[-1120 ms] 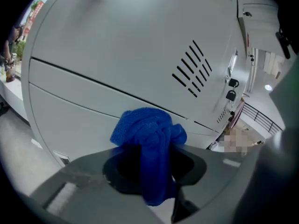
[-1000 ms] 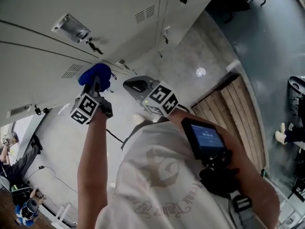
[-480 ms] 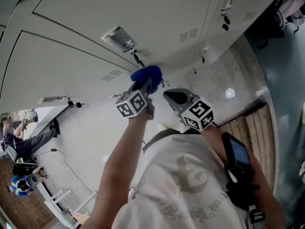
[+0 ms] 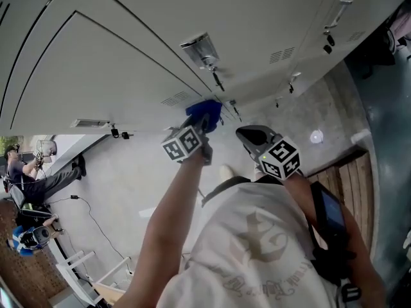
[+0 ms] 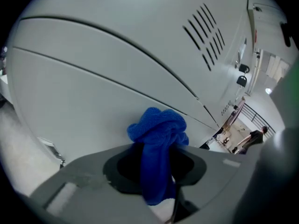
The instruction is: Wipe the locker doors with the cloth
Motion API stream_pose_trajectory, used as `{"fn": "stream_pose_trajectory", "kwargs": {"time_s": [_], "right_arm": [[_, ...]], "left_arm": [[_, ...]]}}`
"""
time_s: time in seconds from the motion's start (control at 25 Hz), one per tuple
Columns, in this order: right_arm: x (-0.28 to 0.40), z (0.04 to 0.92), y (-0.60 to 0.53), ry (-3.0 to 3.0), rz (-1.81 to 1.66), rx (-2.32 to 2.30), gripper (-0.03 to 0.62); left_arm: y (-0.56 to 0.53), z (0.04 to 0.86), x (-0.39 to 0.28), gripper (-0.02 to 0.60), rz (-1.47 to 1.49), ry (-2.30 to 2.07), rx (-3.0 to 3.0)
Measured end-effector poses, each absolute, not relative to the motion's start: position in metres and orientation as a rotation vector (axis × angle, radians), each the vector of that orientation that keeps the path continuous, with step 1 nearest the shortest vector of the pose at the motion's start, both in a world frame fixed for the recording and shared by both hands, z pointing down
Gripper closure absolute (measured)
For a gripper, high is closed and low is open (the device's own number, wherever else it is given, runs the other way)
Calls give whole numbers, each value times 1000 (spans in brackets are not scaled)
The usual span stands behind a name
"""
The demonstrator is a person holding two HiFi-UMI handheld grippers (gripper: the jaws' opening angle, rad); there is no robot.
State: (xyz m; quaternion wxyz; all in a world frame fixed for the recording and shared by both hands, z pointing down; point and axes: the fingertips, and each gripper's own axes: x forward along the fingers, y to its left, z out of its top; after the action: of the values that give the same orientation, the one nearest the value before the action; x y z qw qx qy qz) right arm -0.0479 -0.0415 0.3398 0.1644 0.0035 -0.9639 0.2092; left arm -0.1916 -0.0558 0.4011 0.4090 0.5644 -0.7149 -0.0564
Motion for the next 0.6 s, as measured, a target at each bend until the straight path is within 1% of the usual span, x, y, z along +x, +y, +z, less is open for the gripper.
{"fn": "stream_pose_trajectory", "kwargs": {"time_s": [0.12, 0.28, 0.6], "right_arm": [[-59, 341, -19, -2727, 564, -9, 588], [-68, 344, 3, -2708, 514, 11, 586], [-93, 340, 42, -2718, 505, 63, 588]], "left_arm": [[-24, 413, -224, 442, -173, -1803, 1374], [11, 428, -258, 442, -133, -1845, 1330], [64, 438, -309, 442, -70, -1887, 1306]]}}
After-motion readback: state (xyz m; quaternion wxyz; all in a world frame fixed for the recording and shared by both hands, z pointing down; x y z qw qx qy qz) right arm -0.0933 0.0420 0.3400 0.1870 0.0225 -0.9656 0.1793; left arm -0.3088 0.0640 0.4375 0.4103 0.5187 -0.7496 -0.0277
